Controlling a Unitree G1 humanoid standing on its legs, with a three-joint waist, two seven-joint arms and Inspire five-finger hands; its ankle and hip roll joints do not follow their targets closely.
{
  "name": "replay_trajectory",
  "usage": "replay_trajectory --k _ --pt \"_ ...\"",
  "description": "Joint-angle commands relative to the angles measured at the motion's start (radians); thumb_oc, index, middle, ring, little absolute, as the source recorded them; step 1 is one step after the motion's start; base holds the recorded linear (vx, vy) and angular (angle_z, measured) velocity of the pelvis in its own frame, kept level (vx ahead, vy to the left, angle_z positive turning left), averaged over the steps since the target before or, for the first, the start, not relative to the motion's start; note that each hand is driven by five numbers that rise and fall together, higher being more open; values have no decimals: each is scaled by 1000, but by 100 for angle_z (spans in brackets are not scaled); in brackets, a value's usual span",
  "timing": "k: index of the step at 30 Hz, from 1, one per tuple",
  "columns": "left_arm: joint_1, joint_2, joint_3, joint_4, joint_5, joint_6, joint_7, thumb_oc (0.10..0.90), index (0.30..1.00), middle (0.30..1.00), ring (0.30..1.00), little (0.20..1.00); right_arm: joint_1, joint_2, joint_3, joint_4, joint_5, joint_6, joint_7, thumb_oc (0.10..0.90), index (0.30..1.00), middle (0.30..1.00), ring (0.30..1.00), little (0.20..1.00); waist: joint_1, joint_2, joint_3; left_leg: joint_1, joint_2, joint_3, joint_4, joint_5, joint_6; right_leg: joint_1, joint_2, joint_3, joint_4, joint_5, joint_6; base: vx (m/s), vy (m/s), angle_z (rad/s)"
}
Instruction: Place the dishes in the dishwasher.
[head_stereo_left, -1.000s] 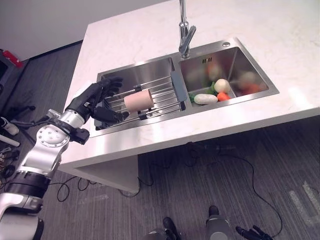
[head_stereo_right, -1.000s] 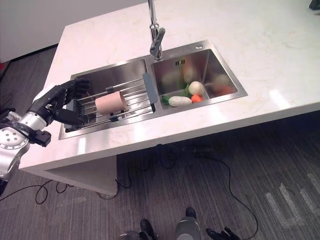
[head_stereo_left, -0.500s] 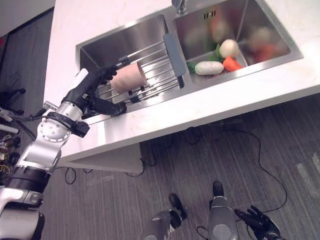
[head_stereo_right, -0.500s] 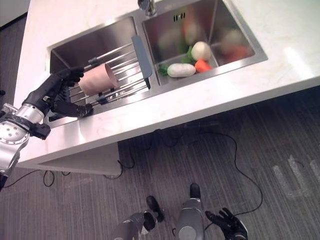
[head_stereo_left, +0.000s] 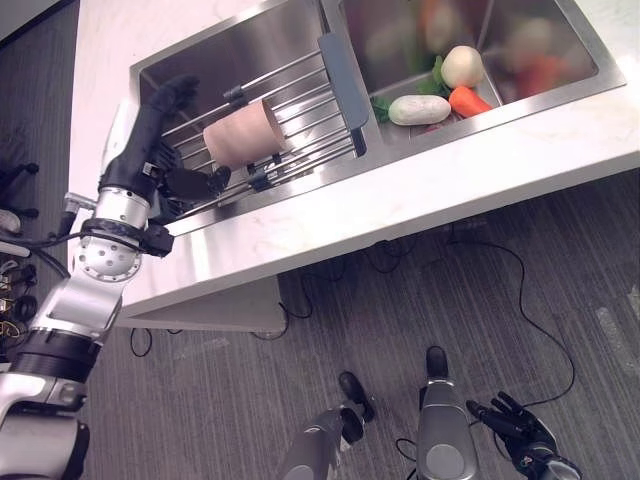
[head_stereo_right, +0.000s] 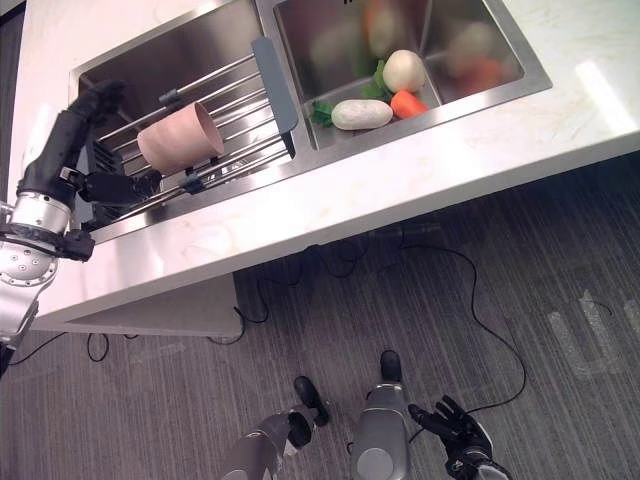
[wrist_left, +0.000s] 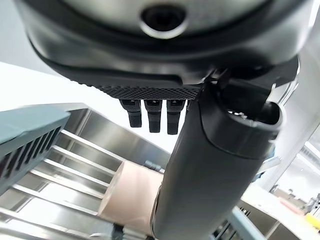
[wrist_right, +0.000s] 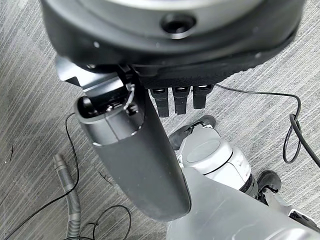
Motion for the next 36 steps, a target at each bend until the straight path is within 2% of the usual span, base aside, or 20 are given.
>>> replay_trajectory --k 1,8,21,27,36 --pt "-51 67 128 -11 56 -49 87 800 900 900 900 900 54 -14 11 -59 16 -9 14 800 900 900 900 900 -18 1 -48 -57 28 -132 87 -81 -82 25 -28 -5 25 -84 62 37 -5 0" --pt "-72 71 109 10 52 -47 111 800 900 900 900 900 42 -29 18 -81 14 -6 22 800 900 900 900 900 -24 10 -31 -64 28 -138 87 -76 -84 17 -26 3 25 -82 61 0 0 0" --pt "-134 79 57 53 72 -16 144 800 900 900 900 900 26 -44 23 -95 22 2 23 800 900 900 900 900 -36 11 3 -79 31 -132 87 -72 -87 -5 -28 9 25 -73 63 0 2 -1" --pt "-154 84 45 64 74 -27 147 800 900 900 900 900 23 -47 24 -101 24 3 32 800 900 900 900 900 -39 7 23 -90 35 -130 87 -70 -88 -17 -27 12 25 -70 63 -7 -7 -6" --pt "-205 85 20 77 90 5 197 800 900 900 900 900 15 -49 41 -154 57 0 32 800 900 900 900 900 -48 -2 60 -113 44 -126 87 -57 -88 -47 -27 13 25 -53 64 1 0 -1"
